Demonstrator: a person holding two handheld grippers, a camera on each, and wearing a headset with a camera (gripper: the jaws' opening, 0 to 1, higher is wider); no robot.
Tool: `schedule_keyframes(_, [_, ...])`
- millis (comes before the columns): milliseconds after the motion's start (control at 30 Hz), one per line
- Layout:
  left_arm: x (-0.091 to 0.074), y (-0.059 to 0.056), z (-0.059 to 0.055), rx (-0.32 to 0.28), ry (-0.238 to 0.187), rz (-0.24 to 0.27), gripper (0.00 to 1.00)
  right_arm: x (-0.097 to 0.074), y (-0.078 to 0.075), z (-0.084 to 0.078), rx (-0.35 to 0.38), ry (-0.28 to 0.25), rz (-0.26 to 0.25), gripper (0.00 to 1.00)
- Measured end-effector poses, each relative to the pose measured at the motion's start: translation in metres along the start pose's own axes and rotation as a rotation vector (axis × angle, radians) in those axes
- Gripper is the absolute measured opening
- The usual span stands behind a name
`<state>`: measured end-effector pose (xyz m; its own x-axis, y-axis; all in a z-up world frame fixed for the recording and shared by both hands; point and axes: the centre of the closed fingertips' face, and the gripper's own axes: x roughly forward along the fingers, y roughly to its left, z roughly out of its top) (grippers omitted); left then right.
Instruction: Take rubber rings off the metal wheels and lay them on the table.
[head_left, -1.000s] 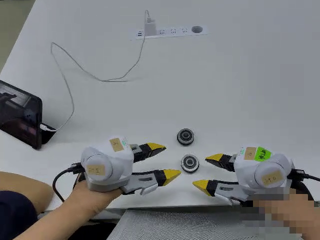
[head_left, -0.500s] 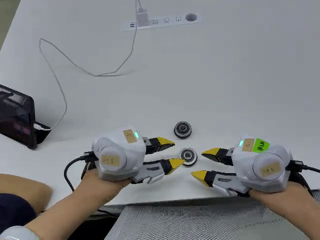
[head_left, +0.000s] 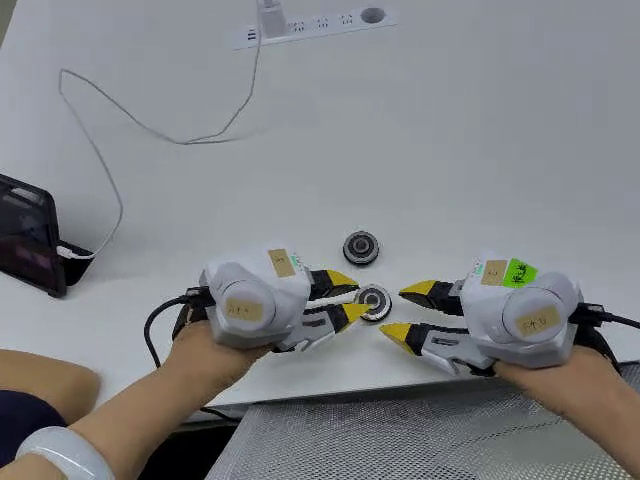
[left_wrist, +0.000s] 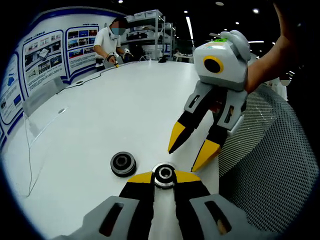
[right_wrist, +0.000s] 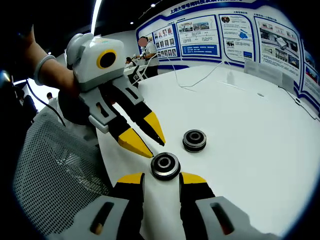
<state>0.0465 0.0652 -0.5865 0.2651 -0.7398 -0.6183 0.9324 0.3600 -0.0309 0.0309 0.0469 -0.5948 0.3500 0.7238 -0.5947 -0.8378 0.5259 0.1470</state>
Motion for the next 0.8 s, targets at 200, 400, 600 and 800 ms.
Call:
schedule_keyframes(200, [0.008,-0.002,0.002,0.042,0.017,-0.019,0.15,0.0,0.0,0.0,0.01,-0.006,-0.003,0.28])
schedule_keyframes(400, [0.014,-0.003,-0.001,0.073,0.044,-0.034,0.15,0.001,0.0,0.0,0.017,-0.012,-0.002,0.28])
schedule_keyframes(600, [0.018,-0.006,-0.006,0.099,0.064,-0.057,0.15,0.001,-0.003,-0.002,0.019,-0.007,-0.003,0.28])
schedule_keyframes(800, [0.022,-0.005,-0.008,0.106,0.074,-0.058,0.15,0.001,-0.004,-0.004,0.025,-0.007,-0.005,0.28])
